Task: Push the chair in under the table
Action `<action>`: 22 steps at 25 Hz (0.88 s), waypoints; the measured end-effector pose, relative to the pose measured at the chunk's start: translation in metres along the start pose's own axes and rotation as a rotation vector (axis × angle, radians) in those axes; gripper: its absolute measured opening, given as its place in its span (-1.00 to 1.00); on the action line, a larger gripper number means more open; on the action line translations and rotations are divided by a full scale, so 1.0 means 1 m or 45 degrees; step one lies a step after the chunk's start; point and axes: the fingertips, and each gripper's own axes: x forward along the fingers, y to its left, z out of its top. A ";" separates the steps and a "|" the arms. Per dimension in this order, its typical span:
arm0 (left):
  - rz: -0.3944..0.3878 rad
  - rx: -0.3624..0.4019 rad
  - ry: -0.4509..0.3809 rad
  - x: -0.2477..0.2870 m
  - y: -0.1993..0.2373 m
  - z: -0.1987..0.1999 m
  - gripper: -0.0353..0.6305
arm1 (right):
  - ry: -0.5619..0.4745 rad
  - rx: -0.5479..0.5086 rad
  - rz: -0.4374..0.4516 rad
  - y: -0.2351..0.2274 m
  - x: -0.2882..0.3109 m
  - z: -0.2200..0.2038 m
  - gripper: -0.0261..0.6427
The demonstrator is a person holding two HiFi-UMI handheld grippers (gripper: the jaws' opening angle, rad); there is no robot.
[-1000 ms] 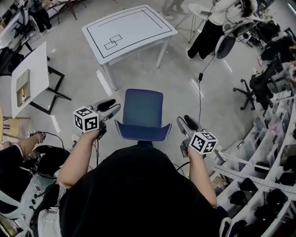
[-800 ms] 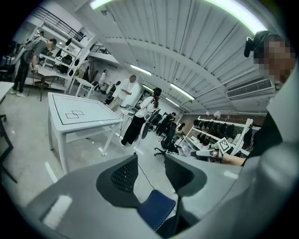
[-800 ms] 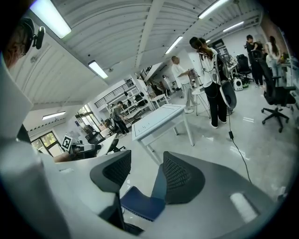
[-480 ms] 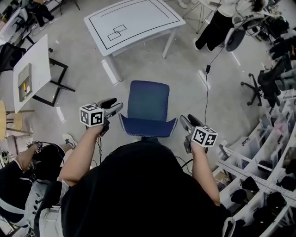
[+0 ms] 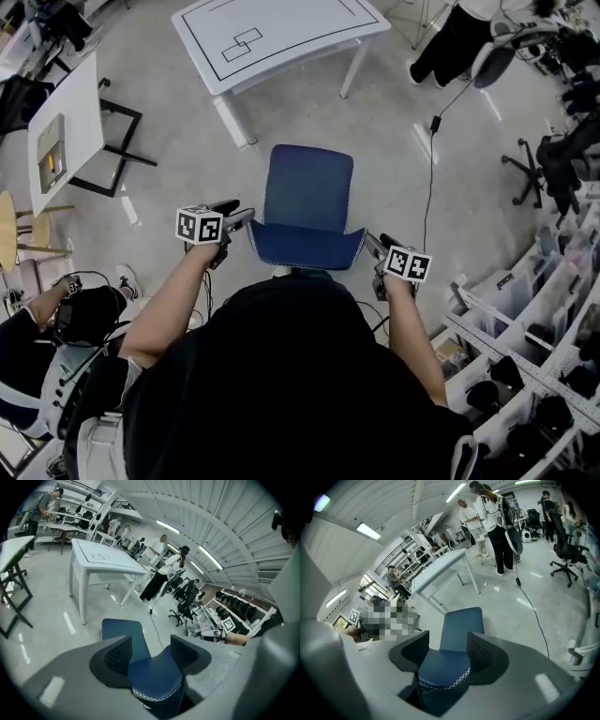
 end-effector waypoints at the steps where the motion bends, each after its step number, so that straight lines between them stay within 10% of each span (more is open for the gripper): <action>1: 0.007 -0.026 0.024 0.004 0.004 -0.009 -0.15 | 0.025 0.004 -0.010 -0.005 0.005 -0.006 -0.09; 22: 0.169 -0.406 0.445 0.072 0.079 -0.164 0.06 | 0.447 -0.068 -0.117 -0.067 0.093 -0.102 -0.05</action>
